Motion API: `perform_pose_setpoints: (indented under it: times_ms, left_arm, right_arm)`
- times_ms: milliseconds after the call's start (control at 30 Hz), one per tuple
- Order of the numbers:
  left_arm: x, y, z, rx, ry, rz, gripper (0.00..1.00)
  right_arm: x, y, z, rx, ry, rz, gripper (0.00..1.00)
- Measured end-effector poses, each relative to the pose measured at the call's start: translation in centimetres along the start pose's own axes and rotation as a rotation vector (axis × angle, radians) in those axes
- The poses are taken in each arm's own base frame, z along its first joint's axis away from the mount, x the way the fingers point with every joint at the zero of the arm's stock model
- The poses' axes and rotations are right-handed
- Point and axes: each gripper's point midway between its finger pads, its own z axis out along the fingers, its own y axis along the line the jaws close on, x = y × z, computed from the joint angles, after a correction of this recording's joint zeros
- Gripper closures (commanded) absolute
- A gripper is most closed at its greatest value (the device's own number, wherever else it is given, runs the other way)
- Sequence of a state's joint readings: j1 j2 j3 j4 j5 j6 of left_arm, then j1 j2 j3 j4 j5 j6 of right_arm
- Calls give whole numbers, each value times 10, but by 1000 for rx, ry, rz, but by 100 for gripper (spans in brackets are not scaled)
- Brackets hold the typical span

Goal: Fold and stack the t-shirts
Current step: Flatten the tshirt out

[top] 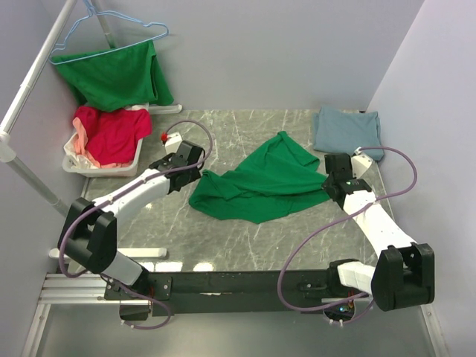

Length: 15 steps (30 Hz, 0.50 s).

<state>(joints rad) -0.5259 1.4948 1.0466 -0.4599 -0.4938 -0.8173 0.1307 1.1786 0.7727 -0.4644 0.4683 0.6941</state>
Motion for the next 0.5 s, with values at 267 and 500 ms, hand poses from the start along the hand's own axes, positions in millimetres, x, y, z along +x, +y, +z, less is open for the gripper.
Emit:
perform_pose_setpoints:
  times_ms: [267, 500]
  left_arm:
    - [29, -21, 38, 12, 94, 7, 57]
    - [42, -45, 71, 21, 136, -22, 52]
  right_arm:
    - [-2, 2, 1, -11, -1, 7, 100]
    - [-3, 5, 2, -28, 0, 10, 100]
